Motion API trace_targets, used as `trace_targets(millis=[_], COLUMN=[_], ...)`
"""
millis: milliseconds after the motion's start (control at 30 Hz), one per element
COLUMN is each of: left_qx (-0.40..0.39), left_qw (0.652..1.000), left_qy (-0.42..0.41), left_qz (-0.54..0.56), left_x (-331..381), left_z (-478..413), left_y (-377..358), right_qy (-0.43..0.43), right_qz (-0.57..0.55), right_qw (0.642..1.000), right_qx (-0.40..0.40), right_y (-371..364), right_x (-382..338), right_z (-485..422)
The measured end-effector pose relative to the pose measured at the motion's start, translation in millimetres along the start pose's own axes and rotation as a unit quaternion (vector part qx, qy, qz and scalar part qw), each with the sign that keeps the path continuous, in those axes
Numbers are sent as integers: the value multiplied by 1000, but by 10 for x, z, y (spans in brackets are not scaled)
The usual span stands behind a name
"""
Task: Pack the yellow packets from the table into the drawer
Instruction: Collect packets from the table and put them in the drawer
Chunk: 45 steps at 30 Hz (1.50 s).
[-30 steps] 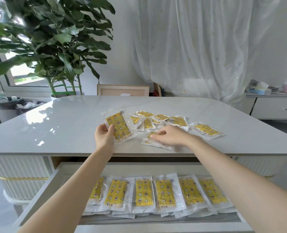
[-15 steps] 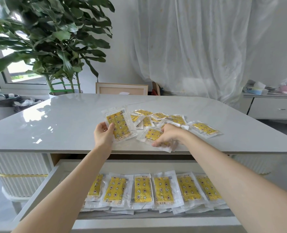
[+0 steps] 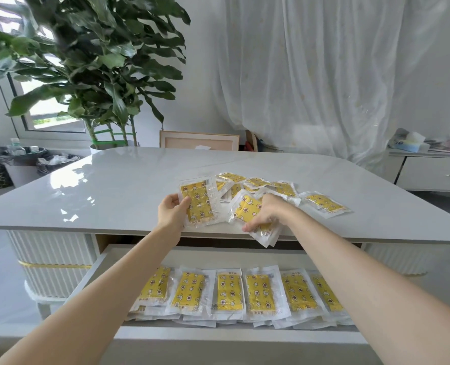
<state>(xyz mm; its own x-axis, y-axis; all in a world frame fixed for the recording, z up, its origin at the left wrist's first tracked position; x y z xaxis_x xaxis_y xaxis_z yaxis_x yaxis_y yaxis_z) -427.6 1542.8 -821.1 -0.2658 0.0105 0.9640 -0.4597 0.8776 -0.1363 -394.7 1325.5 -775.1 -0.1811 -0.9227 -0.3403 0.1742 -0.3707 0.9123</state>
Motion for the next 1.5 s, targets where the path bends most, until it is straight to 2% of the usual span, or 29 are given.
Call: trace_targets(millis=[133,333,500,700,867,1100,1200,1333,1500], left_qx=[-20,-35,-105,-198,-184,-141,-138,-155,-149], left_qw=[999,999,993,961,939,883,859,803,756], left_qy=[25,15,54,136,177,181,149,103,34], left_qz=[27,26,2,-139,-230,-409,-469,-566,-637], left_x=[54,161,194,187,91,-159,-256,-399,-511], left_z=[229,481,626,640,530,330,268,249,219], left_y=[116,303,475,847,1243,1512,1528,1515,1501], right_qy=[29,26,32,53,34,22,21,27,22], right_qz=[-60,-144,-187,-152,-145,-133,-134,-129,-135], right_qw=[997,988,974,960,951,948,949,954,957], right_qx=[25,-46,-123,-230,-271,-289,-284,-271,-257], right_y=[42,78,26,-262,-601,-915,-1014,-1108,-1216], right_x=[45,94,194,261,224,126,98,63,45], right_z=[114,333,606,779,782,704,643,568,461])
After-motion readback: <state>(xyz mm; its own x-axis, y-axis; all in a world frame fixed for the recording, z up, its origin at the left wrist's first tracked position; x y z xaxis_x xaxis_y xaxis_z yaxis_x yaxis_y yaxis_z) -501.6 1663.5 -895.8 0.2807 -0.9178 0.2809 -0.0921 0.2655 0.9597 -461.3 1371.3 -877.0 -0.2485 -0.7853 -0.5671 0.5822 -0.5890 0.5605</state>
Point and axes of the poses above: each hand's wrist, its own z-axis away from the middle knuckle, its own y-axis out of the back of the hand, x = y × z, the point moved 2 cm from there along -z, towards the middle knuckle, and after that the axes turned 12 degrees about -y, right-handed, at the moved point
